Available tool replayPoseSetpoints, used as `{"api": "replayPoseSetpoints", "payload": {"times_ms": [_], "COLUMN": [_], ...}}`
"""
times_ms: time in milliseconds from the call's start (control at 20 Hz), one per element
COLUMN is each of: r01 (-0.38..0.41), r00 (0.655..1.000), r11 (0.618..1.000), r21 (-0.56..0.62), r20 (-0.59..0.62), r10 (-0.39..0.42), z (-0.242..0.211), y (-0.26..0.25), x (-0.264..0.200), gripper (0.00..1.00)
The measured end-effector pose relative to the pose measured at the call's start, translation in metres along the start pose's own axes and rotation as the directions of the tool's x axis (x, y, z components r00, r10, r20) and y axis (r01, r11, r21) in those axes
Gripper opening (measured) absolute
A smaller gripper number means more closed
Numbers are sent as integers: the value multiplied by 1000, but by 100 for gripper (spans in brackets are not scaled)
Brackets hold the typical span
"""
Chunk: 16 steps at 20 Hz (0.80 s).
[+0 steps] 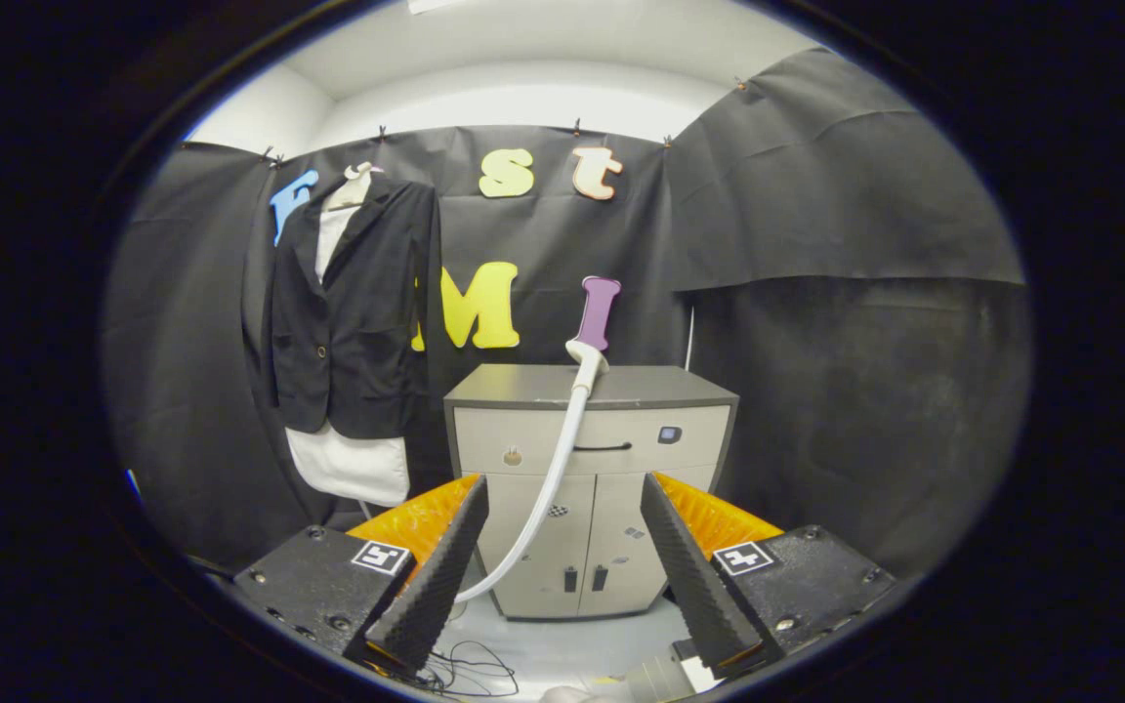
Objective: Iron the clothes twice with a garment steamer, once on the left side and once on the right side.
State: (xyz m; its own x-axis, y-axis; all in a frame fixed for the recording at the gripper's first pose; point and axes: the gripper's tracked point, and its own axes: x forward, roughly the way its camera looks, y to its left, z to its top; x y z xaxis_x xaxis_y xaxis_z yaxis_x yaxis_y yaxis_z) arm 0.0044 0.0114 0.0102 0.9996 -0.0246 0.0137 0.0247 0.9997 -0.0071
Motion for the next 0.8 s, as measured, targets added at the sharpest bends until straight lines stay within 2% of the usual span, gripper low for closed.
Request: {"api": "replayPoseSetpoints", "payload": {"times_ms": [450, 800], "r01": [-3, 1], "r00": [1000, 1000], "r11": [1000, 1000], "r21": [19, 19], "r20": [-17, -31], "r10": [4, -1], "z": [17, 61], "y": [-14, -36], "x": [29, 99], "gripper": [98, 98]}}
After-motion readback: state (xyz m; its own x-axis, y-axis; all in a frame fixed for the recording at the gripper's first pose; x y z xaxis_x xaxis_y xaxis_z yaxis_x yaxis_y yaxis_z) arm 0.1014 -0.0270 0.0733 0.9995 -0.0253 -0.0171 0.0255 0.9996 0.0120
